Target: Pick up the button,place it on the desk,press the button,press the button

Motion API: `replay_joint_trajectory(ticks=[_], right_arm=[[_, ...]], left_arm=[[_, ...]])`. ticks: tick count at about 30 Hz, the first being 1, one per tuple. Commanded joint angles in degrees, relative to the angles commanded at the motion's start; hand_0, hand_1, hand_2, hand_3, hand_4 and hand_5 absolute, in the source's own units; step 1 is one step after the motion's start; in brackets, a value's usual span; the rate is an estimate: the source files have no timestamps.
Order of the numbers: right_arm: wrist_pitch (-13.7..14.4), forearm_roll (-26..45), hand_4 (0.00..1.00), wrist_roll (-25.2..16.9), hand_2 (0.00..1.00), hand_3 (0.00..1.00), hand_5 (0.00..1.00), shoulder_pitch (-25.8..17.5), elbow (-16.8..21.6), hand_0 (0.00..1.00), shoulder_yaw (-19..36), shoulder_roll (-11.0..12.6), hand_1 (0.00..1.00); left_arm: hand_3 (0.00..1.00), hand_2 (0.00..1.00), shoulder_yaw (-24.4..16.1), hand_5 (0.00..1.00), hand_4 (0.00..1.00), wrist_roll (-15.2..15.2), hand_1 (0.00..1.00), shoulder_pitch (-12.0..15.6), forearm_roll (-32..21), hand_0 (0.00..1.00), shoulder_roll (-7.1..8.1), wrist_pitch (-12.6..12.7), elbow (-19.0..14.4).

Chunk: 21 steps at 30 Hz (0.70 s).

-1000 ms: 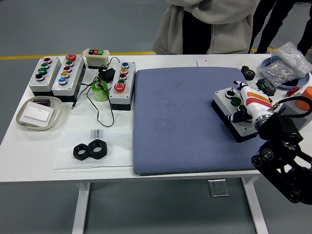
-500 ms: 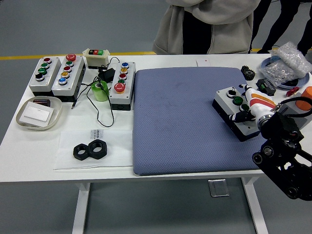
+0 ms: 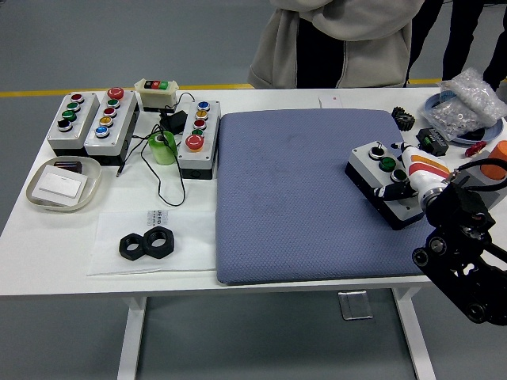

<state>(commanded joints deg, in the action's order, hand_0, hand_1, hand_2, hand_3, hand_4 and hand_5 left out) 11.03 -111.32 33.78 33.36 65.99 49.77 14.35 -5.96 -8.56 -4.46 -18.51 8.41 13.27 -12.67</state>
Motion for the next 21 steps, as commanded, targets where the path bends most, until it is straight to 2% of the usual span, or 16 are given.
replay_joint_trajectory(ticks=[5,6,10,11,16,18,21], right_arm=[[-1.0,-0.3,0.968,0.5,0.64,0.918,0.156,0.1,-0.3,0.684,0.1,0.0,0.558],[-1.1,-0.3,0.969,0.5,0.575,0.911,0.159,0.1,-0.4,0.607,0.0,0.0,0.492],[-1.4,-0.1,0.969,0.4,0.575,0.911,0.159,0.1,-0.6,0.607,-0.1,0.1,0.492],[-1.5,-0.1,0.965,0.3,0.546,0.901,0.156,0.1,-0.6,0.576,-0.1,0.2,0.464],[-1.7,0.6,0.965,-0.3,0.546,0.901,0.156,0.1,-0.6,0.576,-0.6,0.6,0.464],[-2.2,1.3,0.965,-1.3,0.541,0.862,0.173,0.0,-0.4,0.582,-1.2,1.2,0.466],[-3.1,1.9,0.965,-2.5,0.541,0.862,0.173,0.1,-0.1,0.582,-1.8,2.1,0.466]], left_arm=[[0.825,0.891,-0.1,0.998,0.645,0.0,0.83,0.0,0.1,0.687,-0.01,0.0,0.0],[0.825,0.891,-0.1,0.998,0.645,0.1,0.83,0.1,0.1,0.687,-0.01,0.0,0.0],[0.825,0.891,-0.3,0.998,0.645,0.1,0.83,0.1,0.5,0.687,-0.03,0.1,0.0],[0.825,0.891,-0.3,0.998,0.646,0.1,0.83,0.1,0.5,0.685,-0.02,0.1,0.0],[0.825,0.891,-0.5,0.998,0.646,0.2,0.83,0.2,0.9,0.685,0.01,0.1,0.0],[0.826,0.891,-0.6,0.998,0.646,0.2,0.83,0.2,0.9,0.686,0.02,0.1,0.0],[0.826,0.891,-0.7,0.998,0.646,0.3,0.83,0.3,1.1,0.686,0.01,0.1,0.0]])
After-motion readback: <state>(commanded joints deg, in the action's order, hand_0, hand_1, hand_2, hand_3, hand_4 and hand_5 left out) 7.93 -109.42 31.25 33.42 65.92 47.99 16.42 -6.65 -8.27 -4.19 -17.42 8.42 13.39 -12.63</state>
